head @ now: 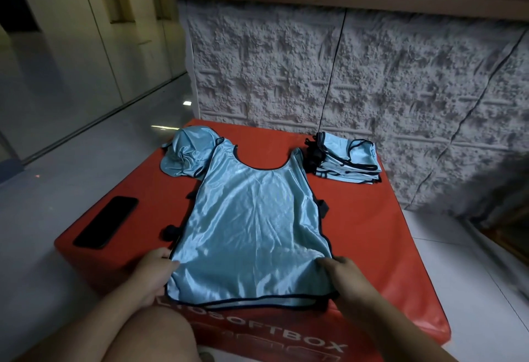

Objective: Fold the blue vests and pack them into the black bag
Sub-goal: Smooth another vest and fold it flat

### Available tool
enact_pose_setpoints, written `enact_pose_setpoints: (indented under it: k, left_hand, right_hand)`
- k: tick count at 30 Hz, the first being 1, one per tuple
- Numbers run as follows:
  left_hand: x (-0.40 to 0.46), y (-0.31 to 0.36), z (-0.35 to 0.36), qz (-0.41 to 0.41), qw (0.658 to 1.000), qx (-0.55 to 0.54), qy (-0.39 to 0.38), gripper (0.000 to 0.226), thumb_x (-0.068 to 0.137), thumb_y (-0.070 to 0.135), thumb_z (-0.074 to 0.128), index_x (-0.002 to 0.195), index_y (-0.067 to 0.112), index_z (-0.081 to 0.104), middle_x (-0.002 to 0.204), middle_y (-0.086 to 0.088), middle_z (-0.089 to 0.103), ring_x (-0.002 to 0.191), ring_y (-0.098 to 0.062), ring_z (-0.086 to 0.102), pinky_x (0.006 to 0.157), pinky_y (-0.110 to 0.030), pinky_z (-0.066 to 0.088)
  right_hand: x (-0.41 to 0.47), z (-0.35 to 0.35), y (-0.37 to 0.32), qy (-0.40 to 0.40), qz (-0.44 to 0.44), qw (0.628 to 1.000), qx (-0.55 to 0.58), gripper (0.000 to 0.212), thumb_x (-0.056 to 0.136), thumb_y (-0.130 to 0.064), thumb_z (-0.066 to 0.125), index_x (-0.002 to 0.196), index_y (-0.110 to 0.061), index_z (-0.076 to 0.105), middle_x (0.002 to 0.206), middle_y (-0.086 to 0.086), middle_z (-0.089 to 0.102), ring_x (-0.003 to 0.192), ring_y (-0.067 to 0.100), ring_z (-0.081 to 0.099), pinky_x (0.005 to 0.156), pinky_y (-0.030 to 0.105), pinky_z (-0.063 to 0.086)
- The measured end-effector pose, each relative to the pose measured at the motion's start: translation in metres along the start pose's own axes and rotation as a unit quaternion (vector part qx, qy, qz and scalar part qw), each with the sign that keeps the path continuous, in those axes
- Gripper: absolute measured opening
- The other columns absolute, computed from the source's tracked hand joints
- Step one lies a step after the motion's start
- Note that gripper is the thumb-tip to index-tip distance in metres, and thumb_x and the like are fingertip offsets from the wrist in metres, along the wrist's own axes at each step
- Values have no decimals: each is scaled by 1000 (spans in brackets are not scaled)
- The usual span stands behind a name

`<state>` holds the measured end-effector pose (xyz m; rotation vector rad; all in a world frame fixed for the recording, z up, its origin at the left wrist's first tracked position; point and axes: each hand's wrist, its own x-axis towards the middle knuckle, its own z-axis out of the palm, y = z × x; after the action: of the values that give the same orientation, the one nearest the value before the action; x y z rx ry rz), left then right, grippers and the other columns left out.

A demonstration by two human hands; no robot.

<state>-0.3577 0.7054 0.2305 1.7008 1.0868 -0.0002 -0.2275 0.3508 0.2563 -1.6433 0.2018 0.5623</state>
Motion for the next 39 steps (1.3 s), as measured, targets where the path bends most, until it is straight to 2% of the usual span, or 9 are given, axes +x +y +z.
enact_pose_setpoints:
  k: [3, 7, 15, 19, 23, 27, 29, 35, 39]
  left_hand:
    - [17, -12, -3, 12, 1000, 17, 13, 11, 96, 7, 56, 88, 9, 64, 87, -27, 69, 80, -41, 69, 60, -41, 50]
    - [32, -23, -6, 27, 999, 16, 12, 13, 97, 7, 58, 96, 14, 70, 91, -17, 73, 86, -38, 70, 82, -53, 60]
    - [6, -6, -9, -19, 993, -115, -28, 21, 101, 3, 58, 121, 7, 60, 96, -26, 72, 84, -41, 72, 75, -52, 60]
    - [-8, -1, -12, -49, 987, -132, -75, 25, 96, 2, 65, 117, -10, 60, 90, -24, 73, 73, -33, 71, 59, -40, 59]
    - [-7, -3, -15, -46, 988, -108, -97, 81, 72, 1, 89, 140, -6, 47, 129, -28, 61, 104, -39, 67, 75, -48, 61]
    - [-16, -1, -12, -78, 989, -73, -103, 31, 79, -11, 78, 104, -20, 64, 103, -37, 69, 92, -45, 71, 85, -62, 57]
    - [-19, -1, -12, -85, 988, -87, -99, 21, 81, -11, 76, 97, -20, 65, 101, -36, 70, 88, -43, 70, 81, -54, 58]
    - [-18, 4, -15, -91, 983, -135, -84, 34, 86, 8, 79, 109, -12, 65, 97, -26, 73, 73, -36, 73, 51, -36, 59]
    - [-20, 7, -10, -102, 975, -171, -95, 28, 88, 13, 77, 110, -1, 65, 107, -22, 71, 96, -38, 71, 78, -50, 62]
  right_hand:
    - [-7, 0, -2, -27, 3, 999, 19, 17, 92, 4, 58, 103, 14, 66, 93, 33, 72, 87, 49, 71, 75, 50, 57]
    - [-10, -5, 0, -48, 18, 999, 16, 26, 81, 11, 69, 107, 10, 66, 95, 29, 74, 87, 47, 72, 77, 51, 61]
    - [-10, -20, 3, 6, 86, 994, -62, 68, 32, -16, 100, 88, 12, 73, 82, 31, 73, 70, 43, 71, 63, 43, 58]
    - [-12, -21, 0, 38, 94, 993, -65, 23, 80, -2, 80, 92, 14, 70, 81, 30, 72, 62, 36, 68, 54, 38, 57]
    - [-14, -21, 3, 33, 86, 991, -97, 19, 82, 1, 78, 95, 12, 71, 81, 30, 73, 70, 42, 71, 66, 52, 62]
    - [-14, -23, 6, 36, 64, 992, -102, 19, 76, 5, 82, 90, 12, 71, 73, 25, 73, 57, 33, 71, 51, 35, 58]
    - [-11, -24, 8, 41, 59, 992, -105, 25, 71, 4, 85, 90, 12, 73, 77, 29, 73, 66, 40, 72, 61, 45, 61]
    - [-11, -25, 4, 65, 45, 992, -96, 26, 71, -2, 87, 88, 10, 72, 82, 33, 72, 78, 52, 71, 75, 61, 57]
    - [-11, -23, 1, 67, 35, 993, -87, 22, 75, -2, 85, 88, 9, 72, 82, 34, 71, 69, 44, 68, 75, 56, 57]
